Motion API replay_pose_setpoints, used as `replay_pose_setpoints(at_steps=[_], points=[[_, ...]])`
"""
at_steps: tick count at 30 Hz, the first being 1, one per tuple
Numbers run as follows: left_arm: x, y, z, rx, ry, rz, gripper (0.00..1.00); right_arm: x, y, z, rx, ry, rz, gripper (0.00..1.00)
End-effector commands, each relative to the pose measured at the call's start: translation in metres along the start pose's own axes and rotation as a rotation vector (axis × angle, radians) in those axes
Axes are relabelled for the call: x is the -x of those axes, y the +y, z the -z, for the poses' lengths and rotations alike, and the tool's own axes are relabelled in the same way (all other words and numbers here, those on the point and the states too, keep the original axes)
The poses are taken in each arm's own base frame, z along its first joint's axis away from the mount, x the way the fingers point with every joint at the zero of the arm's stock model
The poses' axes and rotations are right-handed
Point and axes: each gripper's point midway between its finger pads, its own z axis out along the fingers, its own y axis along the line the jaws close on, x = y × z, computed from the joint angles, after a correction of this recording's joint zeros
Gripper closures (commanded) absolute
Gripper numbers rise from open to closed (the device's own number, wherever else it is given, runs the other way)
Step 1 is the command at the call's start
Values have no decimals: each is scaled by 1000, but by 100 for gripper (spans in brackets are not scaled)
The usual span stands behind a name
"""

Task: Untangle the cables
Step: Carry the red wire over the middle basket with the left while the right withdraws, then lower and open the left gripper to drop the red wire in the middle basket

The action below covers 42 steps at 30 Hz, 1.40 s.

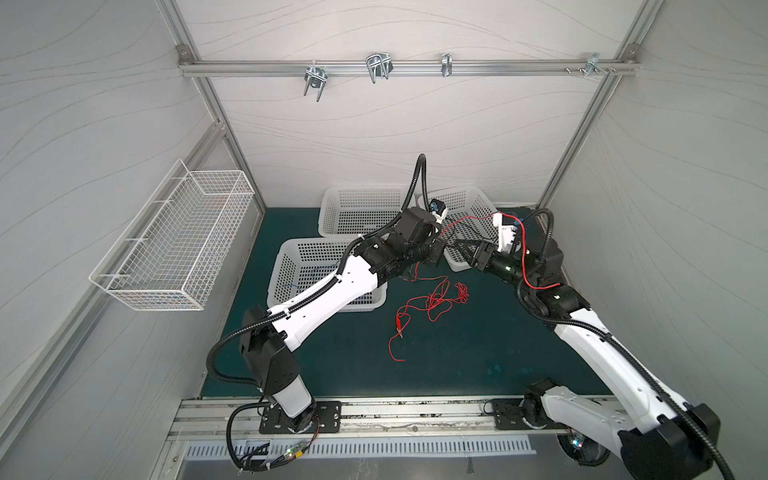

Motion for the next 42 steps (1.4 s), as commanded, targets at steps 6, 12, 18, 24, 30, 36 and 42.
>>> replay_pose_setpoints(at_steps=[6,12,18,24,30,36,42], points=[[44,85,-2,247,-80,-88,100,-33,-45,22,-217,64,25,19],[71,144,-10,375,-125,-106,100,-72,-89,43,-397,137,-6,19],[89,194,-36,522,-103,-233,100,-93,-106,78,-512,144,-9,18],[98,244,-57,637,-62,-260,100,-100,-108,111,-575,112,-12,18],[82,299,-69,717,-40,-174,100,-101,-105,139,-614,66,-14,18],[62,336,-78,658,-94,24,100,-100,-101,156,-631,34,-13,18],[35,358,-94,647,-76,139,100,-101,-99,164,-642,36,-16,18]])
